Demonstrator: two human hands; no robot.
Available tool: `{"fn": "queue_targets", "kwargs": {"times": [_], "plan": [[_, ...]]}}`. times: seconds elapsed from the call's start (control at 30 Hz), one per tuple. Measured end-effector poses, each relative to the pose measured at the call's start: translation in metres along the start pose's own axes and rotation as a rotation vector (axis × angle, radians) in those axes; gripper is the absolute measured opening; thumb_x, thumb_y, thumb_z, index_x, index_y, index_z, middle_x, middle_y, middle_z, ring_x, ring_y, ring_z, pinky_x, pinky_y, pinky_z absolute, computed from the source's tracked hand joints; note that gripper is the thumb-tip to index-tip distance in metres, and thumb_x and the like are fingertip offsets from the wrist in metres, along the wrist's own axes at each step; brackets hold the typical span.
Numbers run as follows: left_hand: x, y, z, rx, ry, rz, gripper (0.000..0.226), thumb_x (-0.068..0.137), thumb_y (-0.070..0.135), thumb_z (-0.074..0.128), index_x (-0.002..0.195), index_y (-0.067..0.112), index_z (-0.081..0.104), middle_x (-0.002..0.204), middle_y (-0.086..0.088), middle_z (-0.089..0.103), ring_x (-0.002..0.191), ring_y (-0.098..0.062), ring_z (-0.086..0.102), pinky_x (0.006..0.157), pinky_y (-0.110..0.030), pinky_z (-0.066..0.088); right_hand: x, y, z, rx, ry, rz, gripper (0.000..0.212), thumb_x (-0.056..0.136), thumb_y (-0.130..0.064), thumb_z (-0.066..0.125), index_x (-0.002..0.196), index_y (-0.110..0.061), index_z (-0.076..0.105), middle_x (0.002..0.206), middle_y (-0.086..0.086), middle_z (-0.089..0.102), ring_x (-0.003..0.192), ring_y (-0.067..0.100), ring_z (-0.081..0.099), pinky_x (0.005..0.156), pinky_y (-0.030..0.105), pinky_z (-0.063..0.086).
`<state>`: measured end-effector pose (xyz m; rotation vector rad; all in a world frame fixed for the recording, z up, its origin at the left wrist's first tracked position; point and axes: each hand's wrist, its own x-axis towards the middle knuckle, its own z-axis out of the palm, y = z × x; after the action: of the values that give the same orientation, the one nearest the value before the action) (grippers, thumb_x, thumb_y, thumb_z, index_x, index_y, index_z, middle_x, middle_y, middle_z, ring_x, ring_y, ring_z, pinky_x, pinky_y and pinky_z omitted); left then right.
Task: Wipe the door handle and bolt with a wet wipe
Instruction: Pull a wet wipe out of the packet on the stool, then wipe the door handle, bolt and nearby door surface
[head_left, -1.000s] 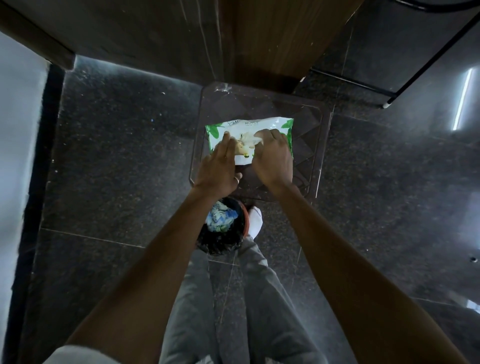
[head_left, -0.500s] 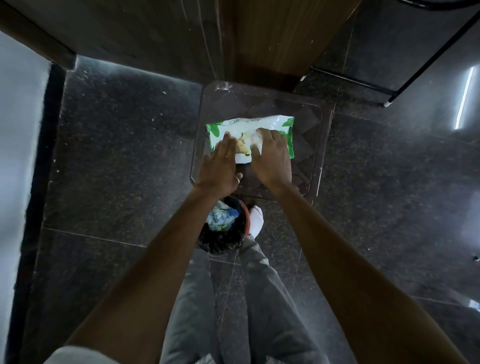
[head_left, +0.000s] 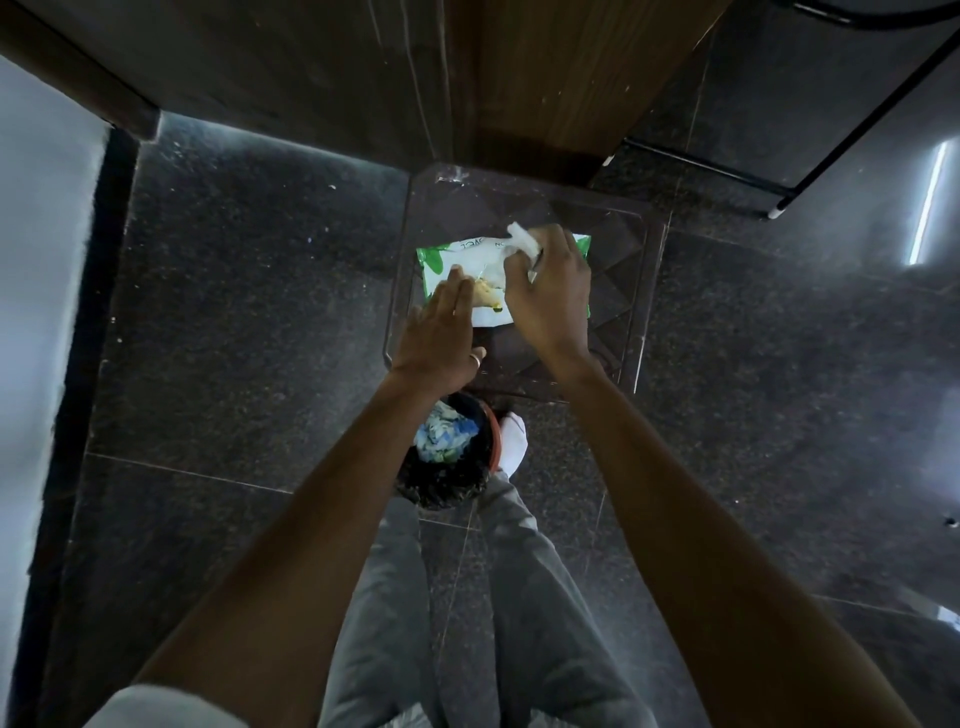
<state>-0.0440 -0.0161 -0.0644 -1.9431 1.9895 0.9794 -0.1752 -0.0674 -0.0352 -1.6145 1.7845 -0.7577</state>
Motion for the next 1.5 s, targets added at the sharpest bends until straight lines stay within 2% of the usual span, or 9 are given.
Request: {"fn": "queue_targets", "kwargs": {"times": [0.2,0.37,0.47,0.63,0.9,1.07,1.27,1.4,1.5], "plan": [[-0.003,0.002,-0.003,-0.164,0.121,0.043,0.086,0.091,0.035,0.065,0.155,0.01,0.014,0.164,-0.009,0.014,0.148,-0.029,0.025,0.116,-0.048,0.032,0.003,-0.01,-0.003,0.052,0.013,0.054,0.015,0.092,-0.011,0.056,0.105,-0.006,0.062,0.095,-0.002,0.055,0.08,0.009,0.05,0.065,0.005,0.036],[-0.019,0.008,-0.013,-0.532,0.26,0.019,0.079,0.09,0.036,0.067,0.153,0.012,0.024,0.155,-0.006,0.036,0.139,-0.021,0.041,0.11,-0.039,0.041,-0.009,-0.014,-0.005,0.144,-0.038,0.174,0.017,0.092,-0.009,0.055,0.105,-0.008,0.066,0.081,0.005,0.066,0.065,0.014,0.056,0.056,0.025,0.041],[-0.031,0.009,-0.022,-0.699,0.244,0.012,0.073,0.087,0.036,0.068,0.149,0.018,0.034,0.145,-0.001,0.05,0.13,-0.013,0.05,0.108,-0.04,0.045,-0.018,-0.021,-0.009,0.201,-0.081,0.238,0.018,0.093,-0.01,0.055,0.106,-0.01,0.067,0.08,-0.001,0.068,0.072,0.008,0.059,0.062,0.026,0.045],[-0.061,0.011,-0.048,-0.813,0.222,-0.021,0.062,0.086,0.02,0.059,0.145,0.026,0.04,0.141,0.007,0.053,0.13,-0.007,0.049,0.109,-0.043,0.045,-0.031,-0.041,-0.022,0.242,-0.127,0.258,0.016,0.09,-0.014,0.057,0.102,-0.014,0.068,0.082,-0.004,0.07,0.076,0.014,0.065,0.069,0.036,0.052],[-0.12,-0.001,-0.102,-0.926,0.197,0.017,0.053,0.092,0.003,0.052,0.142,0.021,0.048,0.143,0.004,0.055,0.131,-0.007,0.051,0.111,-0.039,0.044,-0.063,-0.105,-0.042,0.216,-0.189,0.216,0.011,0.091,-0.015,0.061,0.098,-0.012,0.069,0.088,-0.002,0.071,0.079,0.009,0.061,0.073,0.03,0.048],[-0.148,-0.05,-0.111,-0.983,0.189,0.055,0.045,0.091,0.005,0.057,0.131,0.025,0.057,0.12,0.011,0.068,0.109,-0.001,0.064,0.093,-0.03,0.053,-0.088,-0.146,-0.014,0.144,-0.224,0.197,0.014,0.09,-0.019,0.063,0.102,-0.016,0.069,0.086,-0.009,0.069,0.083,0.01,0.062,0.075,0.028,0.048],[-0.192,-0.165,-0.119,-1.003,0.21,0.123,0.033,0.089,0.014,0.064,0.121,0.024,0.06,0.109,0.016,0.069,0.099,0.008,0.065,0.083,-0.019,0.053,-0.139,-0.217,0.076,0.07,-0.202,0.132,0.005,0.095,-0.026,0.066,0.094,-0.022,0.068,0.084,-0.012,0.066,0.074,-0.003,0.059,0.061,0.005,0.038],[-0.24,-0.268,-0.129,-0.966,0.223,0.076,0.039,0.086,0.028,0.057,0.125,0.027,0.06,0.115,0.007,0.07,0.104,-0.009,0.067,0.09,-0.04,0.056,-0.176,-0.282,0.155,0.023,-0.268,0.119,0.009,0.095,-0.029,0.065,0.096,-0.023,0.071,0.088,-0.016,0.067,0.083,-0.003,0.062,0.071,0.016,0.045],[-0.28,-0.325,-0.158,-0.994,0.294,-0.05,0.031,0.092,0.011,0.054,0.122,0.015,0.064,0.115,-0.001,0.068,0.103,-0.015,0.065,0.094,-0.036,0.053,-0.193,-0.334,0.202,0.026,-0.355,0.108,0.014,0.093,-0.026,0.065,0.102,-0.019,0.073,0.094,-0.011,0.07,0.089,0.007,0.066,0.079,0.027,0.053]]}}
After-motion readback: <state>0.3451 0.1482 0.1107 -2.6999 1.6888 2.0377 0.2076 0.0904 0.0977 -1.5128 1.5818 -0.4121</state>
